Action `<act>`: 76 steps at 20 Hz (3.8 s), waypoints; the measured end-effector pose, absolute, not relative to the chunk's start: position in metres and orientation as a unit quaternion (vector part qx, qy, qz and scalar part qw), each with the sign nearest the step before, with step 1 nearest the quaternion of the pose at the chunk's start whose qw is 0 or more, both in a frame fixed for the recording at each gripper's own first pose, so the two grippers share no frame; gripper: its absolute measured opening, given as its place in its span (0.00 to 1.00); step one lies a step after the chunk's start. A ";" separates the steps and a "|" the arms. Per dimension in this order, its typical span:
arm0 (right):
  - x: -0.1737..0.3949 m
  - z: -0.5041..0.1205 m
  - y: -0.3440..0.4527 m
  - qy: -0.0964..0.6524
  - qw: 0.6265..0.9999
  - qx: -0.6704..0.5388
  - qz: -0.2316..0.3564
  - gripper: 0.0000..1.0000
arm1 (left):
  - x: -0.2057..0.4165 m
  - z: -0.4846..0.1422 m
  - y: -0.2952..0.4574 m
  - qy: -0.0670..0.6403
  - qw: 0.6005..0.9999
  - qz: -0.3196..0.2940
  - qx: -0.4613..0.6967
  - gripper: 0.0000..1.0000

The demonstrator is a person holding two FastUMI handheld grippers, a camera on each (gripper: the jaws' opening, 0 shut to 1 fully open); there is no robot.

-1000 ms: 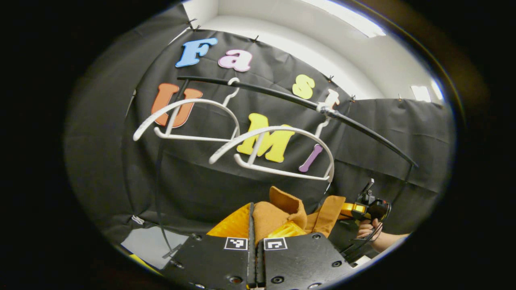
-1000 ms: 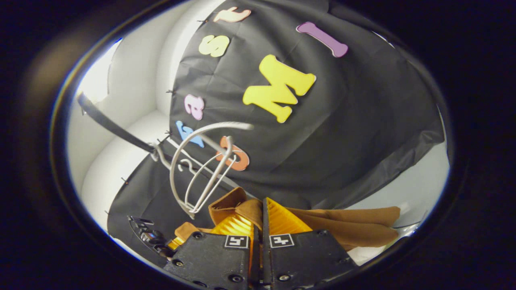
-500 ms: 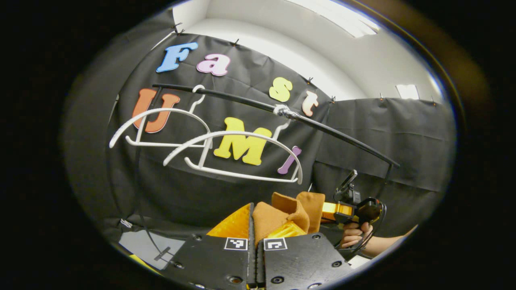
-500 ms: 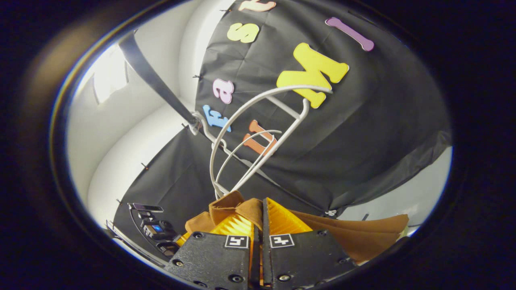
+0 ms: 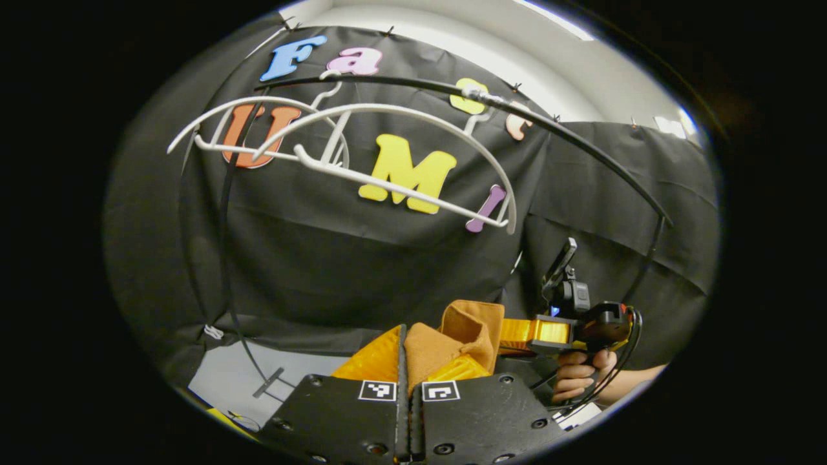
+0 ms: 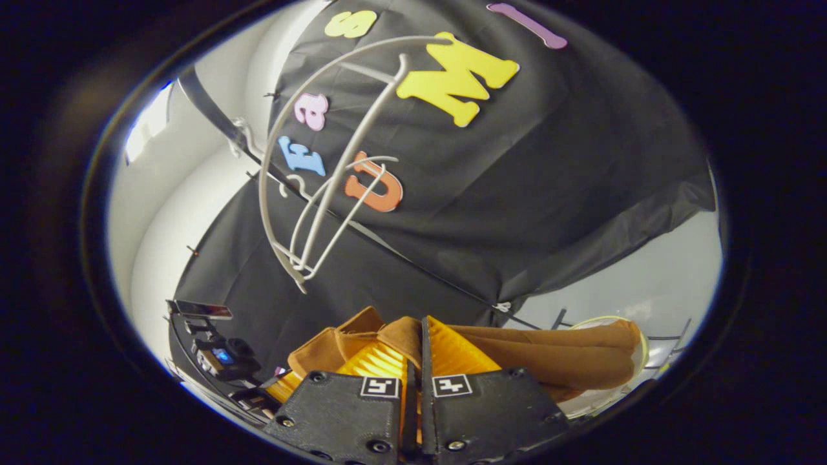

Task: Grasp the clothes on the hanger with both hands and then place them into the laundry hamper below.

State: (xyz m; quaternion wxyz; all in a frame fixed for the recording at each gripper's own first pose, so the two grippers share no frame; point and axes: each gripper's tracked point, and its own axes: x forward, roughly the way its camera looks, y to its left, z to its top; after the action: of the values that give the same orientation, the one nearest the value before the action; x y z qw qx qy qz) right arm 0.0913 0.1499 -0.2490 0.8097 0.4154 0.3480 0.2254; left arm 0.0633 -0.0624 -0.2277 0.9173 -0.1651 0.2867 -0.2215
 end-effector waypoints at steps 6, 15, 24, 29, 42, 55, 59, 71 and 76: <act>0.086 -0.330 0.137 0.424 0.799 0.404 0.134 0.06 | 0.048 -0.309 -0.062 0.382 0.889 -0.197 -0.161 0.01; 0.078 -0.405 0.109 0.485 0.779 0.396 0.035 0.06 | 0.046 -0.385 -0.082 0.470 0.849 -0.182 -0.159 0.01; 0.062 -0.478 0.083 0.553 0.754 0.349 -0.063 0.06 | 0.033 -0.436 -0.075 0.579 0.797 -0.129 -0.111 0.02; 0.049 -0.498 0.085 0.589 0.737 0.321 -0.086 0.06 | 0.024 -0.445 -0.069 0.627 0.765 -0.121 -0.088 0.04; 0.041 -0.459 0.073 0.554 0.753 0.332 -0.128 0.61 | 0.024 -0.448 -0.067 0.631 0.756 -0.135 -0.108 0.83; 0.016 -0.356 0.009 0.462 0.857 0.195 -0.119 0.82 | -0.007 -0.383 -0.055 0.596 0.792 -0.079 -0.104 0.97; -0.005 -0.312 -0.021 0.422 0.887 0.161 -0.100 0.82 | -0.007 -0.331 -0.068 0.548 0.828 -0.057 -0.102 1.00; -0.128 -0.098 -0.068 0.190 0.977 0.092 -0.025 0.82 | -0.066 -0.074 -0.124 0.252 0.963 -0.075 -0.063 1.00; -0.161 -0.034 -0.079 0.102 0.992 0.078 -0.003 0.82 | -0.101 -0.007 -0.105 0.156 0.987 -0.033 -0.032 1.00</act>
State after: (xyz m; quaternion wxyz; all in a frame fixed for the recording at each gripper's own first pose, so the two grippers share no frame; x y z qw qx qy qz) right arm -0.1613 -0.0786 -0.0343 0.9918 0.0776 0.1019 -0.0025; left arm -0.1008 -0.1045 -0.0066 0.9868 -0.0319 0.1555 -0.0328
